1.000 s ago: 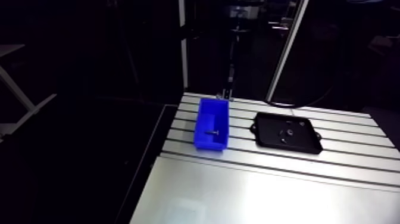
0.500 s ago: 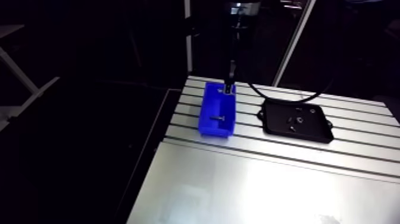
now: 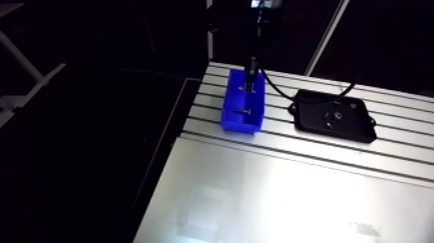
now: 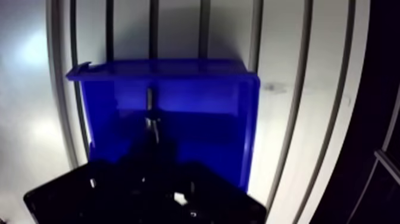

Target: Pick up the M10 bolt from the tray and put it into the blue bin.

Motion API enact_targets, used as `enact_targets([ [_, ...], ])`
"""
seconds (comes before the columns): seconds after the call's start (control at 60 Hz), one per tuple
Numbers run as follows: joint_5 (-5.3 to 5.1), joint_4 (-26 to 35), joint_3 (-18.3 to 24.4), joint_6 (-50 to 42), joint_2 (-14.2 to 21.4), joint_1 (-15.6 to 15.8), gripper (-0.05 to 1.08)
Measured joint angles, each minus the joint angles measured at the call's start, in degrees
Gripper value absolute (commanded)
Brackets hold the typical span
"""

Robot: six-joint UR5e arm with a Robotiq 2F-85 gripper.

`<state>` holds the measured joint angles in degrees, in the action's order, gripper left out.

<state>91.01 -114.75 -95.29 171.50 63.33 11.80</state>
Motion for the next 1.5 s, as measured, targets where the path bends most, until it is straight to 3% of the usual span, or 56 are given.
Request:
enact_targets([
  [0.45,0.16,-2.4,0.8,-1.2,-4.3,0.8,1.00],
  [0.467,0.16,-2.5,0.9,-1.3,-4.4,0.8,0.93],
  [0.483,0.17,-2.5,0.9,-1.3,-4.5,0.8,0.93],
  [0.5,0.16,-2.5,0.9,-1.3,-4.6,0.8,0.73],
  [0.517,0.16,-2.5,1.0,-1.3,-4.7,0.9,0.73],
  [0.533,0.16,-2.6,1.0,-1.3,-4.8,0.9,0.38],
  [0.55,0.15,-2.6,1.1,-1.3,-4.8,0.9,0.38],
  [0.567,0.15,-2.6,1.1,-1.3,-4.9,0.9,0.02],
  [0.95,1.11,-2.8,1.3,-0.9,-4.0,1.3,0.01],
  [1.267,0.96,0.0,1.3,-1.4,1.4,1.3,0.01],
  [1.5,1.08,2.5,2.3,-10.3,5.4,0.9,0.01],
])
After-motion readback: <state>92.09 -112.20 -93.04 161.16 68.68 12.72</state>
